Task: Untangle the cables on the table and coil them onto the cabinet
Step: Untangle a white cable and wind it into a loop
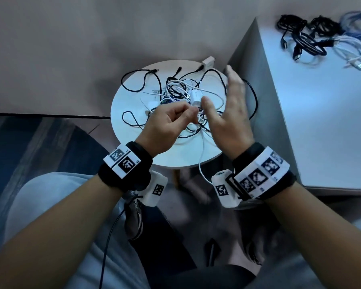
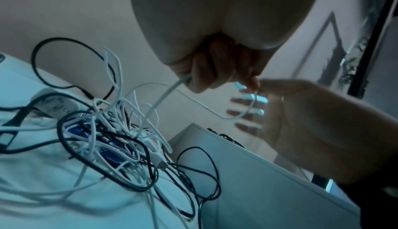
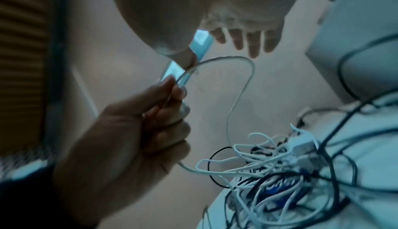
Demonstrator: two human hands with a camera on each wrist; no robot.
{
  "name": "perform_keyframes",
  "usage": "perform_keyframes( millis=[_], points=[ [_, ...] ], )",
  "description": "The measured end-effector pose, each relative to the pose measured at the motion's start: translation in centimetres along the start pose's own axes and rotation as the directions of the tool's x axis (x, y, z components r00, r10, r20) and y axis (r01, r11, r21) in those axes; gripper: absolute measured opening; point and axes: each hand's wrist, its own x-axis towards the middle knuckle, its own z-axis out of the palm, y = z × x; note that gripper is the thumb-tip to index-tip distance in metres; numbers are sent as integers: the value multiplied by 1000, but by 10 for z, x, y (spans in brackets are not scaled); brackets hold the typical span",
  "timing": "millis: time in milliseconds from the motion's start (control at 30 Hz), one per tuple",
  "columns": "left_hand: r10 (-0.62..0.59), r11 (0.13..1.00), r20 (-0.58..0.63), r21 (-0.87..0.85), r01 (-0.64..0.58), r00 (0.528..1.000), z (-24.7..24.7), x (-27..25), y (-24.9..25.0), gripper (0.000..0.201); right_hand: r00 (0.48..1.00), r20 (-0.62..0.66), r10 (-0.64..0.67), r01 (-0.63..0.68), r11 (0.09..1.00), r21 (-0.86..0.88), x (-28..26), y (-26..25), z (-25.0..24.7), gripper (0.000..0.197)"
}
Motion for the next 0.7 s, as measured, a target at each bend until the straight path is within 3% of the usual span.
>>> perform_keyframes(
  millis=[67, 100, 267, 400, 467, 533, 600, 700],
  points=[
    [9, 1000, -98, -23, -11, 995, 2, 2, -2, 30, 981, 81, -179, 182, 982, -39, -6, -6, 2, 45],
    [3, 998, -146, -62, -12, 989, 2, 4, -2, 28, 972, 133, -195, 200, 979, -26, -9, -11, 2, 38],
    [13, 998, -210, -52, -24, 978, -5, 8, -4, 22, 953, 301, -21, -17, 992, 123, -7, -17, 0, 16],
    [24, 991, -84, 135, -12, 996, -11, 4, -8, 58, 966, 255, 31, -144, 888, 437, 1, -24, -6, 12],
    [14, 967, -31, 254, -6, 999, -10, 2, -9, 58, 981, 191, 27, -125, 844, 522, 3, -30, -13, 14],
    [-33, 965, -74, 258, 51, 997, -8, 3, -9, 55, 982, 183, 53, -149, 808, 570, 5, -30, -18, 13],
    [-69, 990, -125, 115, 84, 990, -7, 4, -8, 55, 966, 229, 124, -227, 832, 506, 7, -25, -18, 16],
    [-3, 1000, -162, 13, 5, 987, -7, 4, -4, 34, 909, 351, 226, -298, 939, 169, 8, -10, -12, 23]
  ],
)
